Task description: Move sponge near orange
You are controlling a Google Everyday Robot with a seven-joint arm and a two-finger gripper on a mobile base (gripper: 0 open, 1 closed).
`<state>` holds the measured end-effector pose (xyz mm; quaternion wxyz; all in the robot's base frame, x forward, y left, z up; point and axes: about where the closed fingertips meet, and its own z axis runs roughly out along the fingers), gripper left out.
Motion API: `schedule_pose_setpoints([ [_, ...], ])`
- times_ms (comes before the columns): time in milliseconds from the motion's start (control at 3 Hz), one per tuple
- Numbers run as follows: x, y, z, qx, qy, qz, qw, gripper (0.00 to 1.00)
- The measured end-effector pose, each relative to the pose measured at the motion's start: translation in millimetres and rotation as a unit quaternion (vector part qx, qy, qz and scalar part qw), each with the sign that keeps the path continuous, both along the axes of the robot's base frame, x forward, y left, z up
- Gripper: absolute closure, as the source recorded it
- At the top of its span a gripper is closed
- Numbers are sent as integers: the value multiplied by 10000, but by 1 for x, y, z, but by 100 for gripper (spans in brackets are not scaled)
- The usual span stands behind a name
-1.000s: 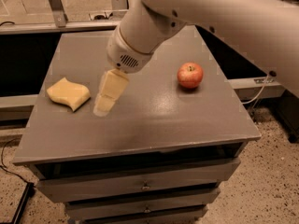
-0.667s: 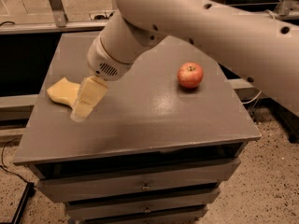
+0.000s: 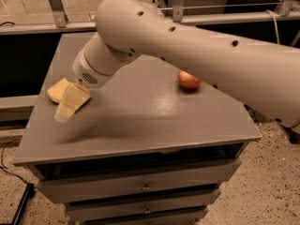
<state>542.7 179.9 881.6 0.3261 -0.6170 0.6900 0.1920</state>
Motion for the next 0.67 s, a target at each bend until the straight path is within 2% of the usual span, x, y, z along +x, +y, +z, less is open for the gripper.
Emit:
schedule_pose_setpoints([
  [667, 17, 27, -35, 102, 198, -276, 9994, 0],
])
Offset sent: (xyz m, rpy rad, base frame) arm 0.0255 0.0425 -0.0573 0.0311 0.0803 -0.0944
